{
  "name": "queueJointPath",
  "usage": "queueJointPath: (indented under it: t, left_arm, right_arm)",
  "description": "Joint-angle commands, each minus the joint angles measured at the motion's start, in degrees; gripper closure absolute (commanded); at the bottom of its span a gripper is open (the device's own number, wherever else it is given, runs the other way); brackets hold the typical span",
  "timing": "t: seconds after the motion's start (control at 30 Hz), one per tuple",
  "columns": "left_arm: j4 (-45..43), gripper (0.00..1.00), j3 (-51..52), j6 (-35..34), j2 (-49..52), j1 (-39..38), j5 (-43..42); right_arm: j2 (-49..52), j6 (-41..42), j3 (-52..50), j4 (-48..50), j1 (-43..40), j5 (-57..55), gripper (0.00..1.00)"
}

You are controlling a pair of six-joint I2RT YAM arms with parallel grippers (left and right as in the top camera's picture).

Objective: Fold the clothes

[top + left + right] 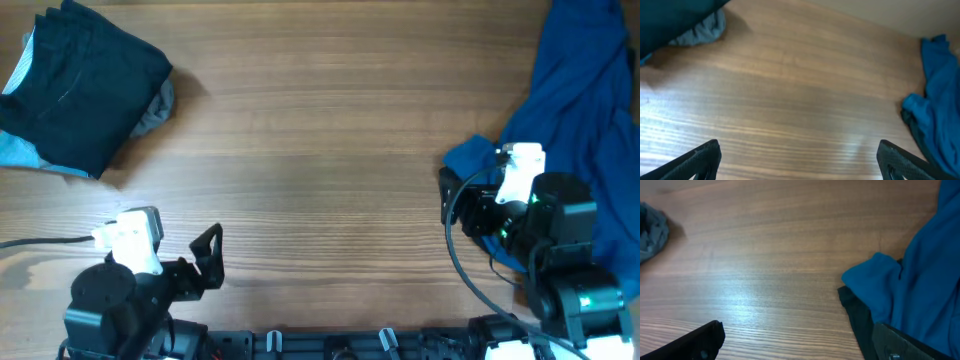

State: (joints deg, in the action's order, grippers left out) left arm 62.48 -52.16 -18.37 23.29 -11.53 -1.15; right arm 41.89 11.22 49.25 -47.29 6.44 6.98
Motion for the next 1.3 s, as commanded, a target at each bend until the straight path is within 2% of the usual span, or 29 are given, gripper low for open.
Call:
queueJointPath:
  t: [0.0,0.3,0.43,0.57,0.73,0.93,1.17,1.27]
  left_arm:
    - [1.9,0.0,0.4,-0.5,-0.3,-0.2,0.8]
    - [2.6,0.0,0.4,-0.5,-0.3,-0.2,0.8]
    - [2.6,0.0,0.4,-0.5,-0.3,-0.2,0.8]
    - [2.6,0.0,0.4,-0.5,-0.3,-0.2,0.8]
    - [2.6,0.0,0.4,-0.5,-0.3,-0.2,0.8]
    - [2.6,0.0,0.4,-0.5,-0.3,-0.2,0.8]
    - [2.6,0.0,0.4,-0.5,-0.3,-0.2,0.8]
    - [2.6,0.0,0.4,-0.5,-0.3,-0.2,0.8]
  right_arm:
    - [2.4,-0.5,-0.4,0.0,0.0,-1.2,0.0]
    - [3.5,-0.6,-0.8,0.1,0.0,-1.2,0.0]
    - [-2.4,-1.0,-2.9,0.1,0.0,-2.0,0.0]
    - [-12.4,-1.8,-9.0,2.4,0.0,-2.5,0.0]
    - [-27.8,-5.9,-23.3,17.0,0.1,-1.4,0.0]
    - [-42.0,-6.7,-38.3,32.6,0.1,0.1,0.0]
    - [-41.7,-13.4,-47.9,53.0,0.1,0.0,0.0]
    - [-41.7,-16.1,-49.0,53.6,0.1,-1.1,0.0]
